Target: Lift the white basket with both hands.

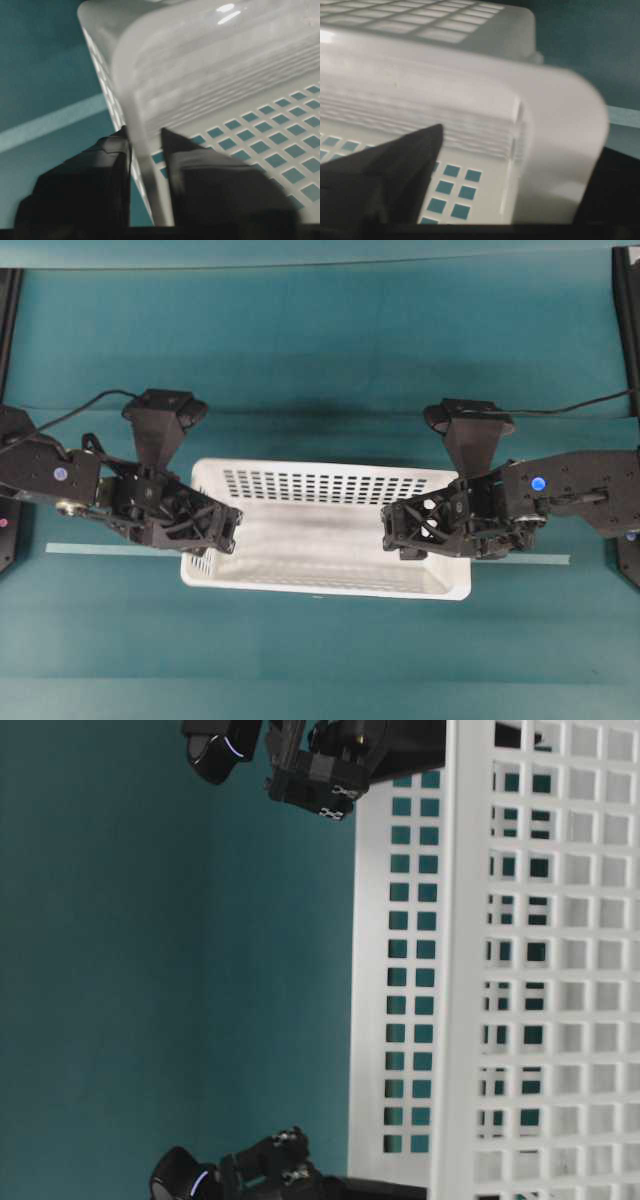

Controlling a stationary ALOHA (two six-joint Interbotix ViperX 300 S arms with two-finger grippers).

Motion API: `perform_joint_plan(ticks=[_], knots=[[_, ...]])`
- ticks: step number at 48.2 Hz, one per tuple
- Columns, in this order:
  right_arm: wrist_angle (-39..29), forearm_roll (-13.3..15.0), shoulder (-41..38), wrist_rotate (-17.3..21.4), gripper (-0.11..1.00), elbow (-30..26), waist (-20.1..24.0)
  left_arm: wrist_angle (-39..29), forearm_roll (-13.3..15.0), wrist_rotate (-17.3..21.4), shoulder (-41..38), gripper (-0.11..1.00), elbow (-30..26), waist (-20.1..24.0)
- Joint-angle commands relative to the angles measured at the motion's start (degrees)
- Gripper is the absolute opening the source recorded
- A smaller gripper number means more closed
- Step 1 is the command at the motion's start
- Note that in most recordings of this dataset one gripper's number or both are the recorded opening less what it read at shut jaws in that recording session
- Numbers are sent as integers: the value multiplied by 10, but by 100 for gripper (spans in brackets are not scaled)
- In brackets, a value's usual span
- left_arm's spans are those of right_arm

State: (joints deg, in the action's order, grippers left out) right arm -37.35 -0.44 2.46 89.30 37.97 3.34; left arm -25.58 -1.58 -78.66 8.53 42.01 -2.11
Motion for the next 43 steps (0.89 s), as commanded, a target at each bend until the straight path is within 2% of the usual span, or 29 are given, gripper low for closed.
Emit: perform_joint_plan(ticks=[1,4,8,10,12,20,32,43], knots=[[6,9,-7,1,86,-4,-4,12,-4,2,5,35,-9,4],[9,11,-8,1,91,-4,-6,11,-4,2,5,53,-10,4],[18,13,-8,-2,92,-6,-9,10,-4,0,6,78,-10,3],[25,13,-8,-3,91,-6,-10,9,-4,0,9,87,-11,1],[33,13,-9,-3,91,-6,-9,9,-4,-1,12,92,-10,-2],[37,13,-5,-4,92,-4,-9,2,-4,-8,22,85,-4,-9],[16,11,21,1,92,22,-8,-23,-4,-11,50,92,4,-14],[48,11,54,-20,92,26,-8,-33,-3,-19,75,93,5,-18]])
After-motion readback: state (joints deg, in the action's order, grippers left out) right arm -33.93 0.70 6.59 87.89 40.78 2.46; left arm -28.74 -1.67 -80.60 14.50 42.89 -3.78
